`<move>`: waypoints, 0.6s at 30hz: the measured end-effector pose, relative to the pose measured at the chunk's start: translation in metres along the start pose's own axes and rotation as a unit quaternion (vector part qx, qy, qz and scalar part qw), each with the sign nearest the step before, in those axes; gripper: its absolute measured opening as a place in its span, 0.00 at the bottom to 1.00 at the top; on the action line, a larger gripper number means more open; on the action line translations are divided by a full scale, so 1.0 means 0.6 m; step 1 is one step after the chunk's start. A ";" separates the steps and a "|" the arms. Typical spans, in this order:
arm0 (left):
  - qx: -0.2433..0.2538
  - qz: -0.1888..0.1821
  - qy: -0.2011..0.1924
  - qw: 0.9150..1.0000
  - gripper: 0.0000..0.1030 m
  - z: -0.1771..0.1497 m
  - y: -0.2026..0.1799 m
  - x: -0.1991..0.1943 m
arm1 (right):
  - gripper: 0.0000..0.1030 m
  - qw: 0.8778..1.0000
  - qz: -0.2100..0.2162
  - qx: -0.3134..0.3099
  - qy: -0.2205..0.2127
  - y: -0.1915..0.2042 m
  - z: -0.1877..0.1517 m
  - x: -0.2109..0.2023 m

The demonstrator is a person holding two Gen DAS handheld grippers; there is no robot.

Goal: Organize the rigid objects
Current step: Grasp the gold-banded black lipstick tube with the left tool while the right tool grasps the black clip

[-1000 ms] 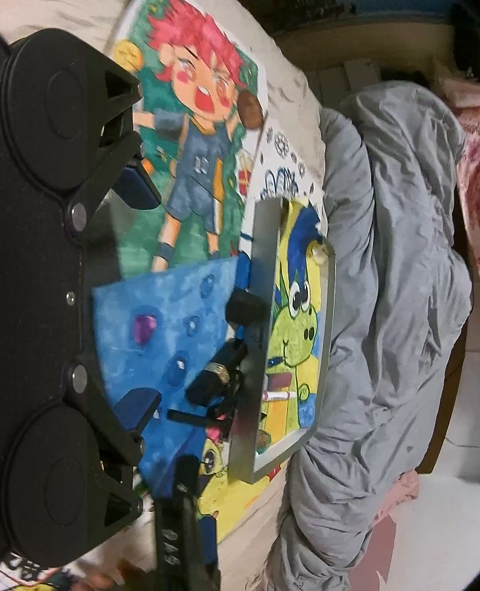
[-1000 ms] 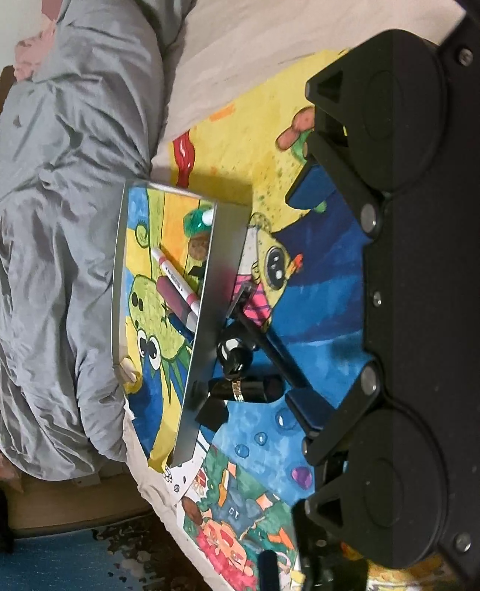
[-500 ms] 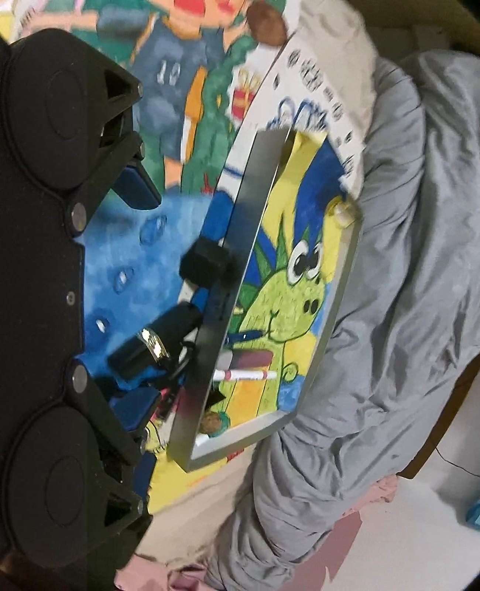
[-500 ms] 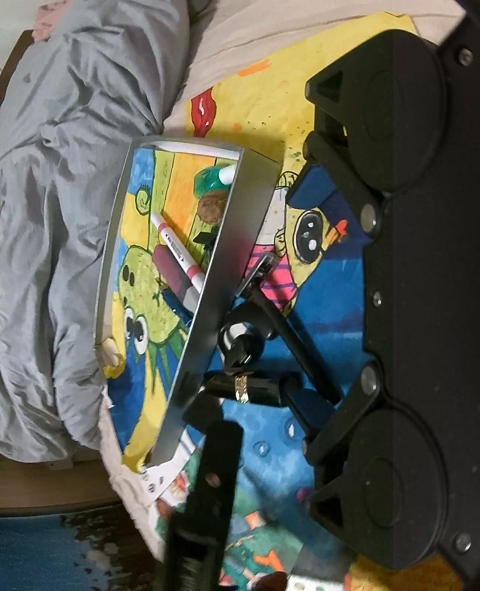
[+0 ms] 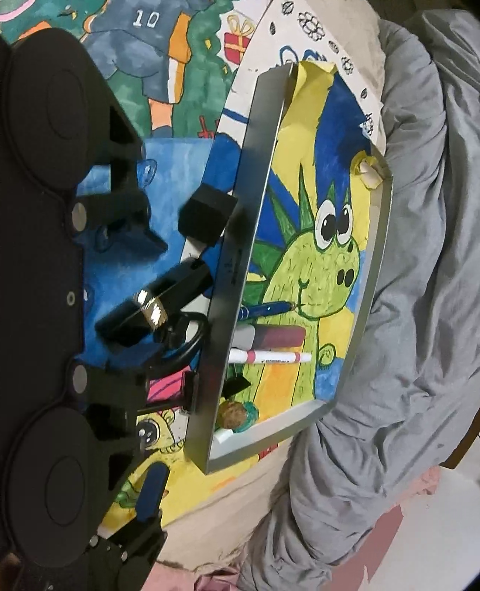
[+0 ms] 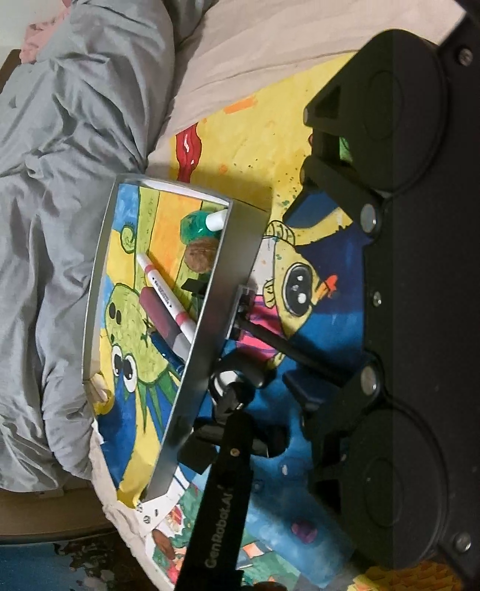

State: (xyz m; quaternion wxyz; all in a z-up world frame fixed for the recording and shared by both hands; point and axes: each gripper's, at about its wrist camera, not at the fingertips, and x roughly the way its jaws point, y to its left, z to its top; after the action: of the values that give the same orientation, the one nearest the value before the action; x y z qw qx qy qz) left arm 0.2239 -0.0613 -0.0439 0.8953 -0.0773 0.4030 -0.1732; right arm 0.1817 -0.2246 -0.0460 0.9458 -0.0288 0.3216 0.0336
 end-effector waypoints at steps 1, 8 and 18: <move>-0.003 -0.003 0.000 1.000 0.40 0.000 0.001 0.000 | 0.68 1.000 0.002 0.002 -0.004 -0.001 0.000 0.002; 0.013 -0.007 0.000 1.000 0.30 -0.002 -0.013 0.006 | 0.38 0.999 0.031 0.005 -0.029 -0.016 0.006 0.016; 0.031 0.012 -0.017 0.999 0.23 -0.030 -0.035 -0.012 | 0.03 1.000 0.030 -0.006 0.005 -0.002 0.020 0.009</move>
State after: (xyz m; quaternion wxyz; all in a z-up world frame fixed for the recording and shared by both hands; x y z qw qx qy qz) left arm 0.2004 -0.0780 -0.0451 0.9060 -0.0473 0.3832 -0.1736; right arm 0.1933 -0.2246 -0.0396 0.9427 -0.0246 0.3266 0.0633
